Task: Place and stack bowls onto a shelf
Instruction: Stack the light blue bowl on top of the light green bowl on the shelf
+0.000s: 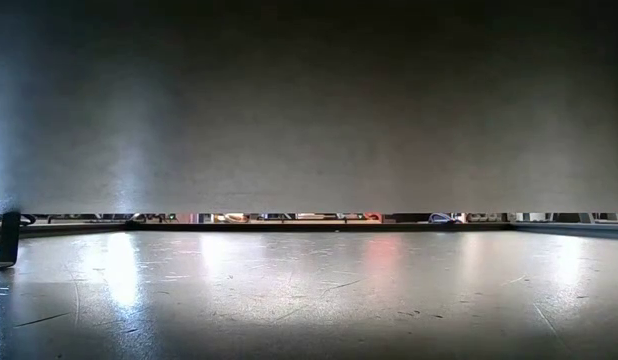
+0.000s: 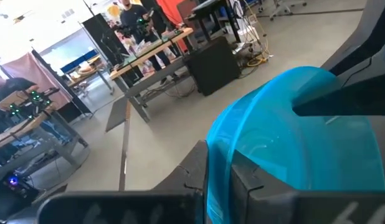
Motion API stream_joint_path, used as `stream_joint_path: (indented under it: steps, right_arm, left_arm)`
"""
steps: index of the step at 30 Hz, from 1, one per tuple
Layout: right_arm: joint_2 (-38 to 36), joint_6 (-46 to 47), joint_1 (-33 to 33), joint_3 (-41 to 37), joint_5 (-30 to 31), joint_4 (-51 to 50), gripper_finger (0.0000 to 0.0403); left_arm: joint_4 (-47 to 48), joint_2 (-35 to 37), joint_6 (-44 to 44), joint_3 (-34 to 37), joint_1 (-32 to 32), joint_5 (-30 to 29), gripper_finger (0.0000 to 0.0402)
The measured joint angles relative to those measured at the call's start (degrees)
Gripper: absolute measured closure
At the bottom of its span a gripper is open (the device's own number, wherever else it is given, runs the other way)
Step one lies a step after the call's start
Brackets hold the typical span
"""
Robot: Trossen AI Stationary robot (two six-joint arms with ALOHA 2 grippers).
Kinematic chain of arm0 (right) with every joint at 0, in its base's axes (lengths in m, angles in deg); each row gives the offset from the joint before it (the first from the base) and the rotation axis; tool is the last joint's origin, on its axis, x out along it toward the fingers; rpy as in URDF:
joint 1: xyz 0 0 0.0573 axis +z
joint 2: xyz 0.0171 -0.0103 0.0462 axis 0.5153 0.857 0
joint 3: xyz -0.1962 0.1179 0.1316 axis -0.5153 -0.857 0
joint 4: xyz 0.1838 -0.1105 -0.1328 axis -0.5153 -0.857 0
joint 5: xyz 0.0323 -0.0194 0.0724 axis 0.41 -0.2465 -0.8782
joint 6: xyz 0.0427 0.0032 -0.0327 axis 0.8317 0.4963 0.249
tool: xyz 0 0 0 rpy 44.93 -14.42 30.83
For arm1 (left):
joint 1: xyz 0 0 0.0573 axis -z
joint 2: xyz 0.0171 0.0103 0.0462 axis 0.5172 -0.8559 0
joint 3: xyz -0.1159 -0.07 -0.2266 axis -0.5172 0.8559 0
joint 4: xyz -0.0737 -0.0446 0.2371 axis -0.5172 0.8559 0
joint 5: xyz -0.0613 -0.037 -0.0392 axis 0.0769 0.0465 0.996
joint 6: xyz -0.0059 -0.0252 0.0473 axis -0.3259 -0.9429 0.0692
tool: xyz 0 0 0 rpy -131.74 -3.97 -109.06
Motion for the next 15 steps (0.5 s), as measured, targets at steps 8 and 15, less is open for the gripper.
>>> stream_joint_path:
  steps: [8, 15]
  right_arm:
    - [-1.6, 2.3, -0.1, 0.2, -3.6, -0.7, 0.0312]
    - [-4.4, 11.5, -0.7, 0.9, -13.4, -5.2, 0.0245]
  left_arm:
    - [-1.2, -0.2, -2.3, 0.0, 0.2, 6.1, 0.0401]
    - [0.9, -0.2, -5.0, 0.0, 0.2, 12.3, 0.0400]
